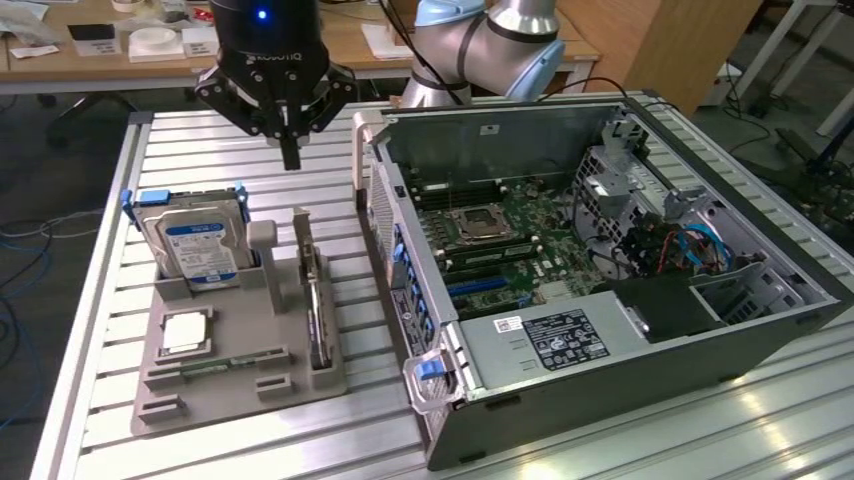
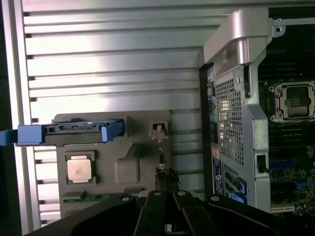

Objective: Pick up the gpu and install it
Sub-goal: 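Reach for the gpu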

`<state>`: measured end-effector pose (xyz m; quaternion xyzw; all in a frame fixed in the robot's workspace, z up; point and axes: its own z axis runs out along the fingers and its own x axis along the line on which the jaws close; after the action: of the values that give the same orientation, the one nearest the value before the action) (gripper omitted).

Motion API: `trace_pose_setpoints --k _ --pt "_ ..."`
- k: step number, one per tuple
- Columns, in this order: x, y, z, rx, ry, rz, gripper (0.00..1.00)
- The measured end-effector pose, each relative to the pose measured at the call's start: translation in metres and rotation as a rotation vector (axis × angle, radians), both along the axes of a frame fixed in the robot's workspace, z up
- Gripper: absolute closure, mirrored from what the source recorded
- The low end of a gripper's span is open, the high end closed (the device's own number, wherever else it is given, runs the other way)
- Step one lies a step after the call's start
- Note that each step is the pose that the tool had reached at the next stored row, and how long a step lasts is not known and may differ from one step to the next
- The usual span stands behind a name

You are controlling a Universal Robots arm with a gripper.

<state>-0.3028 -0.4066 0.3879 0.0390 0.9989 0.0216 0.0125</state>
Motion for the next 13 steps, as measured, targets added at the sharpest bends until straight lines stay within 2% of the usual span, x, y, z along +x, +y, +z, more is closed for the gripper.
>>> trace_pose_setpoints --k 6,13 --pt "-0.0003 -0.0017 0.0 0.0 0.0 0.0 0.89" --pt "-0.0007 -0.0059 -0.0001 0.0 -0.0001 0.0 0.89"
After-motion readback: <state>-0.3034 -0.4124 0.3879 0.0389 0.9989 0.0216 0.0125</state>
